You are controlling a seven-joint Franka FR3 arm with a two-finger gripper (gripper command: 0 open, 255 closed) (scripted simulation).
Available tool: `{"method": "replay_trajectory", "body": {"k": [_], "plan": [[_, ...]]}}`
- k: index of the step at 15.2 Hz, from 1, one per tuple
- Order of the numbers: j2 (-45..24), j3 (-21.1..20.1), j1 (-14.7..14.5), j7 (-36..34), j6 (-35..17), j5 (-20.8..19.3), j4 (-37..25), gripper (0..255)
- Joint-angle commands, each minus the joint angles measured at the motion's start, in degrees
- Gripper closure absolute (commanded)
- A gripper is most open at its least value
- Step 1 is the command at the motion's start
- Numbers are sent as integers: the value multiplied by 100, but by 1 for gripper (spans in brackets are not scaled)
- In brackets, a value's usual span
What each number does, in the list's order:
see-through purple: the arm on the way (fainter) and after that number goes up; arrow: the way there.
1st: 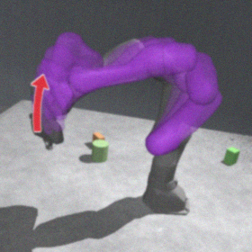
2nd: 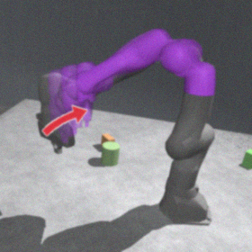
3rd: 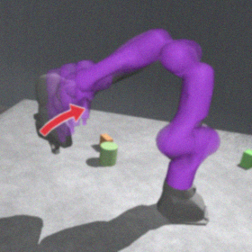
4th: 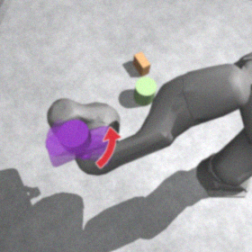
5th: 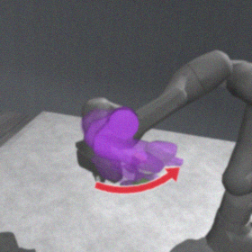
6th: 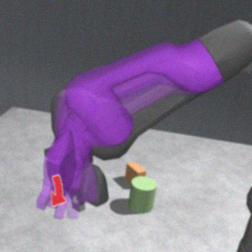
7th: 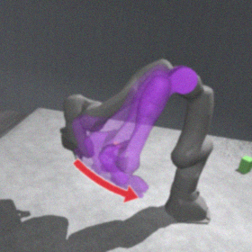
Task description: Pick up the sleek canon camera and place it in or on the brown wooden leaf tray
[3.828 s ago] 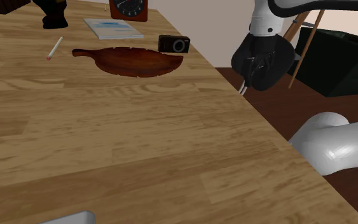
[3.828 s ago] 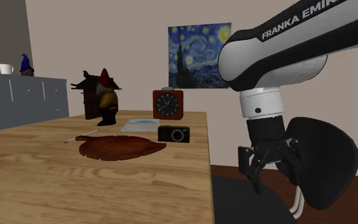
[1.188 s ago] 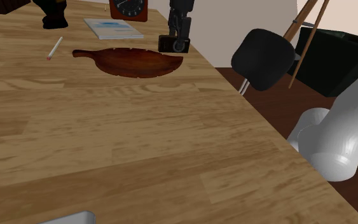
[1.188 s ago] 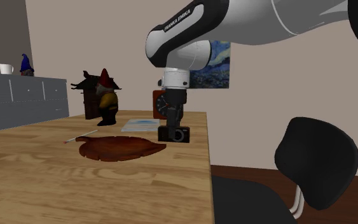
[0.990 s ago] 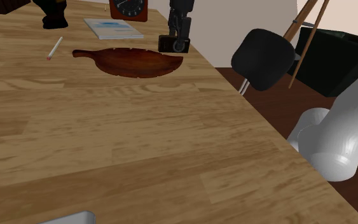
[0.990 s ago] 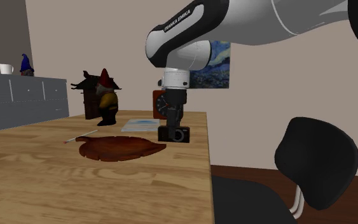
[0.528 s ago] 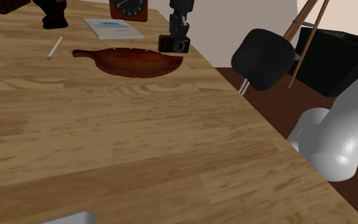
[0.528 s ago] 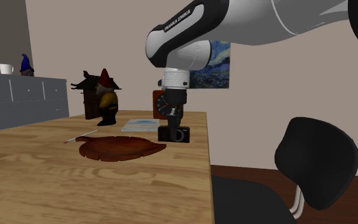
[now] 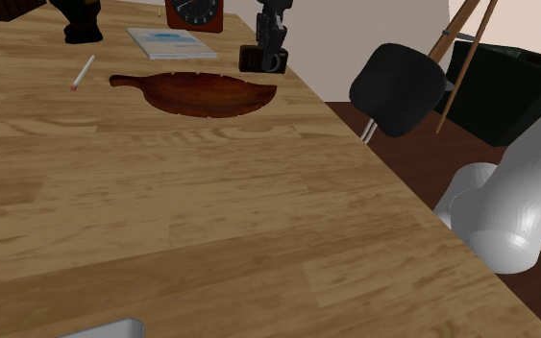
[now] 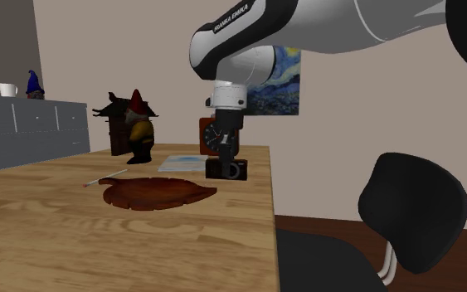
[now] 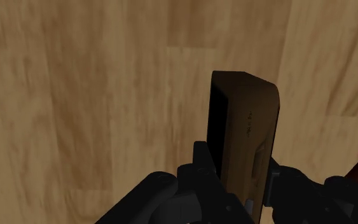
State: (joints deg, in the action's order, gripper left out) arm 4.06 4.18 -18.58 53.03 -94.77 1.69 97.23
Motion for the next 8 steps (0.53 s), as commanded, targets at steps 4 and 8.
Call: {"method": "replay_trajectory", "body": {"k": [4, 8], "plan": [[-76, 7, 5, 1, 398, 5, -473, 255], [-181, 11, 8, -3, 735, 13, -914, 255]]}}
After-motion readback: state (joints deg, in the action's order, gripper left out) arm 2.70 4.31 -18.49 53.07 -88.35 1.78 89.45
